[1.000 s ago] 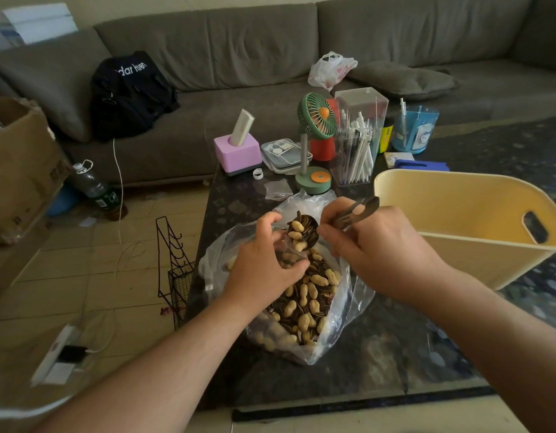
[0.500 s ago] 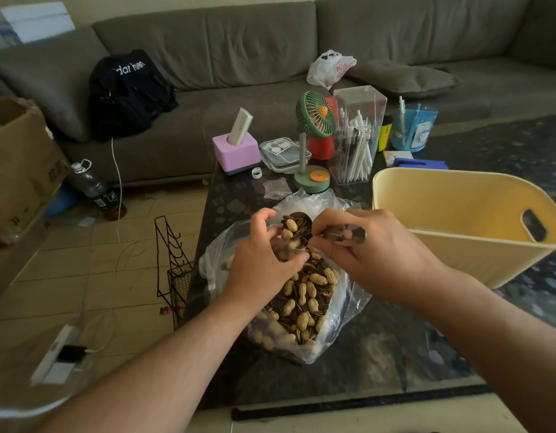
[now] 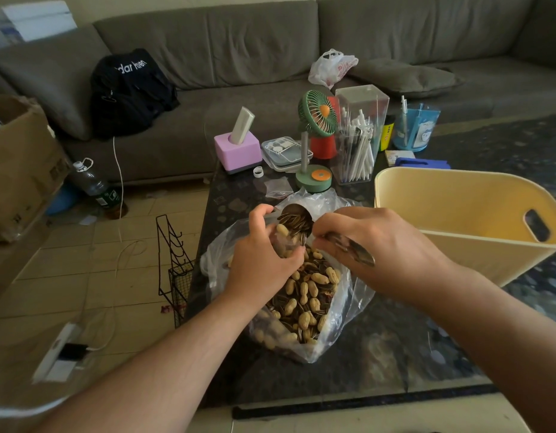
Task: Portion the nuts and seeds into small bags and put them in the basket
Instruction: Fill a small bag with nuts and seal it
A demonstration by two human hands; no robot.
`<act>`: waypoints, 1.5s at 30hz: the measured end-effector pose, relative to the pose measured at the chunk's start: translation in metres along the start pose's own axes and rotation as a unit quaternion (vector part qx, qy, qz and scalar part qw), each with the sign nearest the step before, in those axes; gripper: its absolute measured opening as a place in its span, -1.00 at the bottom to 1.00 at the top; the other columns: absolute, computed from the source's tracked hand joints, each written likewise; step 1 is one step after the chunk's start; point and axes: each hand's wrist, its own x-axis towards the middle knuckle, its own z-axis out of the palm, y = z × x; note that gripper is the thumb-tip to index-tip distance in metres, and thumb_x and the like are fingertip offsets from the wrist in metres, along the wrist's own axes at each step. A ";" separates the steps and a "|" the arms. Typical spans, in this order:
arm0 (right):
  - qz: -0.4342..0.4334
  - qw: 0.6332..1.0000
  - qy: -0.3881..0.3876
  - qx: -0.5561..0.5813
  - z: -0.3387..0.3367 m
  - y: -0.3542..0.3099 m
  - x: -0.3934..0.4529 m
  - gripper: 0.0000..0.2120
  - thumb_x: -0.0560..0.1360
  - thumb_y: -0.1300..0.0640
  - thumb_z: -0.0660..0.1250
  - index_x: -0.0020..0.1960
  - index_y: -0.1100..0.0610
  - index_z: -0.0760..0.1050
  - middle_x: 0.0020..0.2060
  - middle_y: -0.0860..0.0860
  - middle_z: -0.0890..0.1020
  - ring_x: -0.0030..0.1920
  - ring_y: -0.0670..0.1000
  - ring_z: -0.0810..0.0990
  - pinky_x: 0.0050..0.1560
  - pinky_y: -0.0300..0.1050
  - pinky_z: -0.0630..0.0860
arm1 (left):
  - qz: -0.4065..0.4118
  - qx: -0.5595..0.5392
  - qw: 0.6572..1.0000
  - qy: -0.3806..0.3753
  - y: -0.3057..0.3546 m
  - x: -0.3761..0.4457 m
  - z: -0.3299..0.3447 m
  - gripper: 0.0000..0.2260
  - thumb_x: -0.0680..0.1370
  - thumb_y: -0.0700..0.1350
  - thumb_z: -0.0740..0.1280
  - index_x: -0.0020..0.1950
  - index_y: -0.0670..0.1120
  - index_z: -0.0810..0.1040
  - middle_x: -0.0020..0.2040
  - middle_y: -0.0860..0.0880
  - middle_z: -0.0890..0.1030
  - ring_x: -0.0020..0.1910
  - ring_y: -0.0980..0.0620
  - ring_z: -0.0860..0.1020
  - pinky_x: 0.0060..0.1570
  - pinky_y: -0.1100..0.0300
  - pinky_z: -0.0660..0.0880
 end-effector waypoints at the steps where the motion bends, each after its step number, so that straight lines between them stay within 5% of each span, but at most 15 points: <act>1: 0.000 1.000 0.005 0.001 -0.001 0.001 0.000 -0.70 0.63 -0.03 0.23 0.18 0.12 0.62 -0.13 0.06 0.67 -0.26 0.14 0.66 -0.36 0.14 0.62 | 0.001 -0.002 1.000 0.000 0.000 0.000 0.000 -0.31 0.49 -0.01 0.59 0.48 0.09 0.26 -0.01 0.20 0.69 -0.14 0.46 0.59 -0.17 0.60 0.43; 21: -0.024 0.999 0.022 0.006 0.001 0.012 -0.001 -0.88 0.65 0.19 0.38 0.18 0.12 0.61 -0.06 0.04 0.65 -0.17 0.10 0.66 -0.30 0.11 0.62 | 0.003 -0.013 1.000 0.005 0.000 -0.001 -0.003 -0.31 0.50 0.03 0.58 0.47 0.15 0.23 0.07 0.21 0.72 -0.04 0.34 0.65 -0.11 0.57 0.47; 27: 0.019 0.997 0.068 -0.002 0.002 0.010 0.000 -0.82 0.65 0.04 0.30 0.15 0.08 0.63 -0.09 -0.01 0.66 -0.22 0.04 0.63 -0.32 0.04 0.60 | 0.004 -0.019 1.000 -0.004 0.000 -0.002 -0.003 -0.31 0.50 0.01 0.58 0.49 0.10 0.26 0.01 0.34 0.60 -0.07 0.61 0.51 -0.11 0.63 0.41; 33: 0.102 0.988 0.112 0.036 0.007 0.012 -0.001 -0.85 0.64 -0.05 0.26 0.13 -0.06 0.55 -0.17 -0.10 0.67 -0.23 -0.04 0.66 -0.24 0.06 0.64 | -0.010 -0.028 0.999 -0.015 -0.003 -0.001 -0.006 -0.43 0.52 0.01 0.56 0.36 0.15 0.28 0.12 0.20 0.67 0.04 0.47 0.58 -0.08 0.60 0.43; 37: 0.137 0.986 0.087 0.021 0.004 0.017 -0.002 -0.74 0.64 -0.16 0.20 0.10 -0.03 0.55 -0.25 -0.11 0.66 -0.25 -0.06 0.66 -0.22 0.06 0.63 | -0.021 0.022 0.997 -0.073 -0.009 0.007 -0.021 -0.87 0.57 0.10 0.49 0.02 0.14 0.58 0.21 0.22 0.68 0.10 0.29 0.61 0.04 0.35 0.54; 39: 0.145 0.988 0.050 0.027 0.003 0.018 -0.002 -0.71 0.63 -0.23 0.14 0.06 -0.06 0.51 -0.26 -0.14 0.64 -0.25 -0.11 0.64 -0.19 0.04 0.62 | -0.036 -0.006 0.995 -0.092 -0.013 0.011 -0.030 -0.88 0.59 0.12 0.46 -0.11 0.14 0.68 0.18 0.30 0.68 0.09 0.33 0.62 0.18 0.16 0.58; 45: 0.185 0.980 -0.028 0.064 0.006 0.016 -0.001 -0.75 0.62 -0.15 0.17 0.04 0.00 0.48 -0.24 -0.11 0.63 -0.21 -0.10 0.64 -0.10 0.05 0.62 | -0.052 -0.184 0.980 -0.056 -0.012 0.021 -0.044 -0.91 0.54 0.15 0.46 -0.02 0.19 0.72 0.21 0.27 0.70 0.25 0.24 0.62 0.35 -0.05 0.56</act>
